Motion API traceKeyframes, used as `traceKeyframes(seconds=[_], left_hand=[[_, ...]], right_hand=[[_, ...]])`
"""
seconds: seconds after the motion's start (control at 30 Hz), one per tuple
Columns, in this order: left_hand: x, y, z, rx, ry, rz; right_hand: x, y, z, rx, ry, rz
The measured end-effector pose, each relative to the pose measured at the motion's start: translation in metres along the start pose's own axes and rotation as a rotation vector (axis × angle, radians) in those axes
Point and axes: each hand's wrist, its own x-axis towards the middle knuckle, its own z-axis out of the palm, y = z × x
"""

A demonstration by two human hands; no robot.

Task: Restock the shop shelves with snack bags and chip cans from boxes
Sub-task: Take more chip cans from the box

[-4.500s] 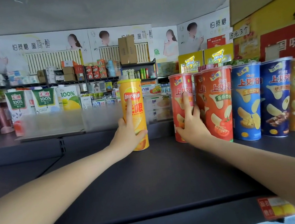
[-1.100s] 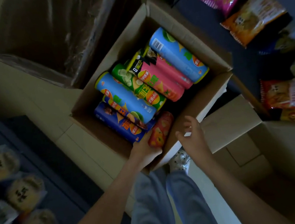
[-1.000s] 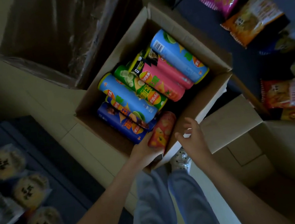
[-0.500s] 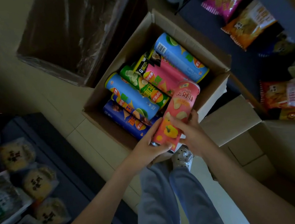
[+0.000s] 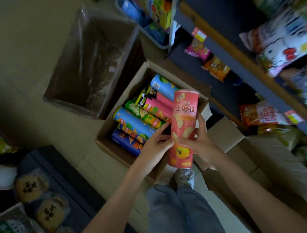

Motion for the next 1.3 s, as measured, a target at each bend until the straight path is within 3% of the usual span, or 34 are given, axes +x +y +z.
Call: traceKeyframes(seconds=[0.17,0.27,0.4,0.6,0.97,1.3], left_hand=[[0.025,-0.005,-0.014,0.377,0.156,0.075],[0.036,-0.025,-0.027,0.308,0.193,0.064],[0.014,-0.027,-0.023,0.032,0.036,-0.048],[-0.051,0.028,0.019,0.091,-0.266,-0.051],[-0.194,0.149,0.171,0.306,-0.451,0.315],[-0.382,0.139,0.394,0.500,-0.566,0.722]], right_hand=[[0.007,0.014,-0.010,0.057,0.080,0.000],[0.013,0.037,-0.011,0.106,0.159,0.014],[-0.005,0.051,-0.004,0.163,0.220,0.012],[-0.074,0.008,-0.008,0.088,0.192,-0.059],[-0.270,-0.103,-0.102,0.160,0.346,-0.386],[-0.544,-0.085,-0.245,0.097,0.508,-0.748]])
